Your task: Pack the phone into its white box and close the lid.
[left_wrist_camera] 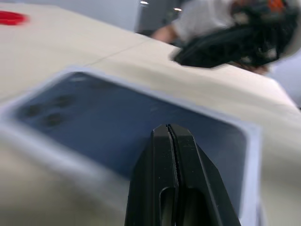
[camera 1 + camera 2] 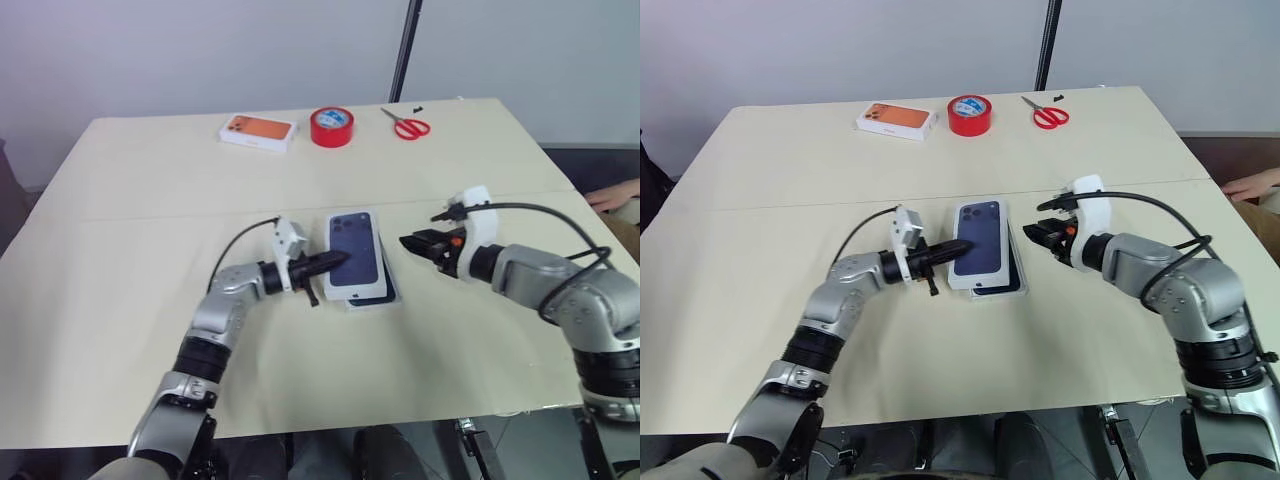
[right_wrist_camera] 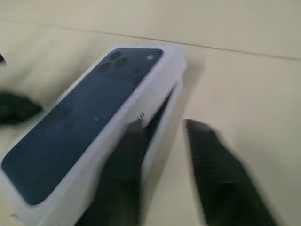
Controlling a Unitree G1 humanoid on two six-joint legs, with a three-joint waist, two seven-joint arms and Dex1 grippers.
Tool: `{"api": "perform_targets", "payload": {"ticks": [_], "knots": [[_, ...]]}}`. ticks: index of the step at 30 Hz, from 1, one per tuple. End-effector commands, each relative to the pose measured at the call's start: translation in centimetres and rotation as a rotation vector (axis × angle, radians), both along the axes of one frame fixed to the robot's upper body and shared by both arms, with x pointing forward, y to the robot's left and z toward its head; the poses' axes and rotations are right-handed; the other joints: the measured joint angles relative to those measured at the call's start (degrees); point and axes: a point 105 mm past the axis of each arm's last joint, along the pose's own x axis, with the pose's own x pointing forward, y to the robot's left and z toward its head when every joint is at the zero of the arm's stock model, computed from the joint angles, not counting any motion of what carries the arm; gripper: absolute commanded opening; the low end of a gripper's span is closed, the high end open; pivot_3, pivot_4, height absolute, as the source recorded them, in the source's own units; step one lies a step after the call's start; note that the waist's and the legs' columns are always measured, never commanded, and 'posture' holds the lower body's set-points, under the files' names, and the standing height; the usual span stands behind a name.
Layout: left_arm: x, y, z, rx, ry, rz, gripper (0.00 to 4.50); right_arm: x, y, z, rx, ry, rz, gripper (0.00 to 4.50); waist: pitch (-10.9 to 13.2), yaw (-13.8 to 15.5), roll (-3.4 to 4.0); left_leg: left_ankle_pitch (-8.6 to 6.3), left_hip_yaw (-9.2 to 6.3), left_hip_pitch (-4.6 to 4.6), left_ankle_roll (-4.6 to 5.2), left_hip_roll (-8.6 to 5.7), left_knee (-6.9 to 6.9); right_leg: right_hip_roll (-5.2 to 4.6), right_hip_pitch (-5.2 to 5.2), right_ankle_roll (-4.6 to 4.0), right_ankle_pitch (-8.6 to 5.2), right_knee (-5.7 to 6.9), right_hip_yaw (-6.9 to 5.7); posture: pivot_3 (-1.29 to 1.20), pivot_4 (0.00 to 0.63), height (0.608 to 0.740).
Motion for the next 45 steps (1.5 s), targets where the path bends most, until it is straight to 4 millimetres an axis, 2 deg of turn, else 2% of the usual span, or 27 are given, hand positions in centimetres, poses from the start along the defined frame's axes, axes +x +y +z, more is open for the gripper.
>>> {"api": "perform_targets", "payload": {"ticks": [1, 5, 9, 12, 20, 27, 39, 45], "knots": [[1.3, 2.6, 1.4, -0.005, -0.007, 0.113, 0.0, 0.3, 1.3, 0.4, -0.095, -0.104, 0.061, 0.03, 0.0, 0.0, 0.0, 0.0, -0.02, 0.0, 0.0, -0.01, 0.0, 0.0, 0.0, 0.0, 0.0, 0.0, -0.01, 0.0, 0.15, 0.74], [2.1, 3.6, -1.3, 0.084, 0.09, 0.178, 0.0, 0.5, 2.1, -0.6, -0.173, -0.109, 0.128, 0.03, 0.0, 0.2, -0.01, 0.02, -0.06, 0.0, -0.04, -0.11, 0.01, -0.07, 0.03, 0.0, 0.0, -0.01, -0.06, 0.0, 0.15, 0.74], [1.8, 2.0, -3.4, 0.114, 0.143, 0.137, 0.0, 1.3, 2.0, -0.4, -0.218, -0.15, 0.124, 0.03, 0.0, 0.1, -0.02, 0.04, -0.06, 0.0, -0.07, -0.16, 0.01, -0.09, 0.03, 0.0, 0.0, -0.02, -0.08, 0.0, 0.15, 0.74], [1.5, 0.4, -3.1, 0.1, 0.132, 0.098, 0.0, 1.5, 1.7, -0.3, -0.225, -0.157, 0.118, 0.03, 0.0, 0.3, -0.02, 0.06, -0.11, 0.0, -0.1, -0.16, 0.03, -0.11, 0.07, 0.0, 0.0, -0.03, -0.13, 0.0, 0.15, 0.74], [0.4, -2.2, -2.1, 0.067, 0.125, 0.001, 0.0, 1.1, 0.8, -0.8, -0.252, -0.148, 0.102, 0.03, 0.0, 0.2, -0.02, 0.06, -0.16, 0.0, -0.1, -0.17, 0.05, -0.13, 0.13, 0.0, 0.0, -0.05, -0.16, 0.0, 0.15, 0.74], [-0.2, -2.5, -1.3, 0.069, 0.114, -0.032, 0.0, 0.6, 0.0, -1.3, -0.264, -0.136, 0.084, 0.03, 0.0, 0.1, -0.02, 0.06, -0.16, 0.0, -0.11, -0.16, 0.04, -0.1, 0.11, 0.0, 0.0, -0.04, -0.16, 0.0, 0.15, 0.74], [-0.9, -2.1, -1.7, 0.08, 0.136, -0.052, 0.0, -0.6, -0.5, -2.0, -0.275, -0.096, 0.105, 0.03, 0.0, 0.1, -0.02, 0.06, -0.17, 0.0, -0.11, -0.17, 0.04, -0.11, 0.12, 0.0, 0.0, -0.05, -0.16, 0.0, 0.15, 0.74], [-1.3, -3.4, -1.9, 0.066, 0.149, -0.073, 0.0, -1.0, -0.3, -2.2, -0.28, -0.087, 0.126, 0.03, 0.0, 0.2, -0.02, 0.06, -0.17, 0.0, -0.1, -0.17, 0.05, -0.12, 0.13, 0.0, 0.0, -0.05, -0.16, 0.0, 0.15, 0.74]]}}
